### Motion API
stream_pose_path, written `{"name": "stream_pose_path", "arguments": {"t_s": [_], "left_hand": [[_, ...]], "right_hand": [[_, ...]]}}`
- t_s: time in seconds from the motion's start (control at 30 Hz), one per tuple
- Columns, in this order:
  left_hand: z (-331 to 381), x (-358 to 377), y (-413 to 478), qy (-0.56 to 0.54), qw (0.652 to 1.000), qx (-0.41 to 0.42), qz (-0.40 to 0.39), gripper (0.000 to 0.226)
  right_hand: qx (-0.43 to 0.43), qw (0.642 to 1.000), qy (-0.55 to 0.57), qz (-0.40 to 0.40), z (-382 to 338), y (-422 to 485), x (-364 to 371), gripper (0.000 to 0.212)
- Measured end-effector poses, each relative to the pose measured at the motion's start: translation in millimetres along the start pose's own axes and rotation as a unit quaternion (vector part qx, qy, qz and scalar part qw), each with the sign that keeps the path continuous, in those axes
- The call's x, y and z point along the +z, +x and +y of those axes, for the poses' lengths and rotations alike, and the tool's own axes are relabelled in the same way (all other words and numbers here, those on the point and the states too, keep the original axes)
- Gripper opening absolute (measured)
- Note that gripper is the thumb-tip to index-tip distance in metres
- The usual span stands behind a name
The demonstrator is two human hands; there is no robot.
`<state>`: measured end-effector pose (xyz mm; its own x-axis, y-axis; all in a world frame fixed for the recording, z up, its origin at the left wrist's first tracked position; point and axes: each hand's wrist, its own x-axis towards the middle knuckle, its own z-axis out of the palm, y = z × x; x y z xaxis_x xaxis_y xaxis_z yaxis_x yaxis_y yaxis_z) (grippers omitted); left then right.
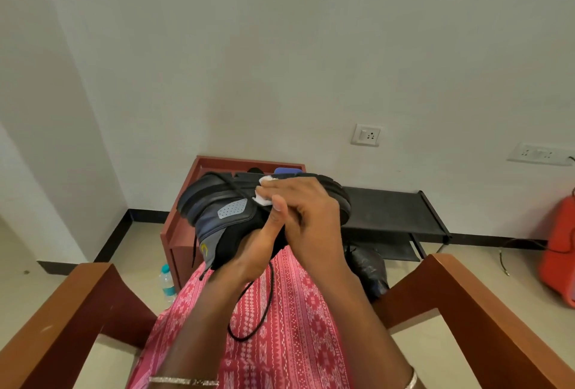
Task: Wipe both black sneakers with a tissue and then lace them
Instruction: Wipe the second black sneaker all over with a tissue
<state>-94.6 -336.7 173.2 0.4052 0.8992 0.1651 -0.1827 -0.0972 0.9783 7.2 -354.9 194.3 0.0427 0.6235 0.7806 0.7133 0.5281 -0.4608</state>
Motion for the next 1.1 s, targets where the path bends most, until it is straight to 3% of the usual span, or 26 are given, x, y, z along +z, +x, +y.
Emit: {"name": "stream_pose_path", "arguments": {"t_s": [0.13,0.27,0.53,0.67,0.77,0.87,0.97,1.1], "left_hand": [[4.0,-1.8,0.2,-0.018,1.0,-0.009,-0.016,0.116],[7.2,1.5,0.2,-0.036,0.999,-0.007,-0.015,0.116],[13.9,2.6,-5.4,-0.07,0.997,0.012,-0.034,0.114],[17.2,3.6,-4.9,-0.062,0.997,0.009,-0.037,0.098],[13.3,4.1,-1.6,-0.066,0.998,0.011,-0.018,0.1],[11.1,3.3,-1.5,-0.06,0.997,0.007,-0.045,0.117],[9.0,-2.0,-3.0,-0.077,0.997,0.009,-0.019,0.128],[10.2,-4.2,-2.1,-0.065,0.998,0.003,-0.02,0.127]], "right_hand": [[0.05,0.993,-0.098,0.037,34.5,0.5,-21.0,0.039],[0.107,0.982,-0.138,0.072,44.6,-3.0,-28.5,0.038],[0.001,0.998,-0.063,-0.012,-4.9,-15.8,-10.6,0.043],[0.061,0.987,-0.137,0.05,29.5,-15.7,-23.1,0.045],[0.11,0.979,-0.16,0.065,32.6,-17.0,-22.0,0.044],[0.066,0.99,-0.123,0.037,3.7,-19.4,-9.6,0.042],[-0.006,0.999,-0.045,-0.005,-25.8,-19.4,-1.8,0.031],[0.009,0.995,-0.102,0.0,-4.1,-15.0,-5.2,0.033]]}}
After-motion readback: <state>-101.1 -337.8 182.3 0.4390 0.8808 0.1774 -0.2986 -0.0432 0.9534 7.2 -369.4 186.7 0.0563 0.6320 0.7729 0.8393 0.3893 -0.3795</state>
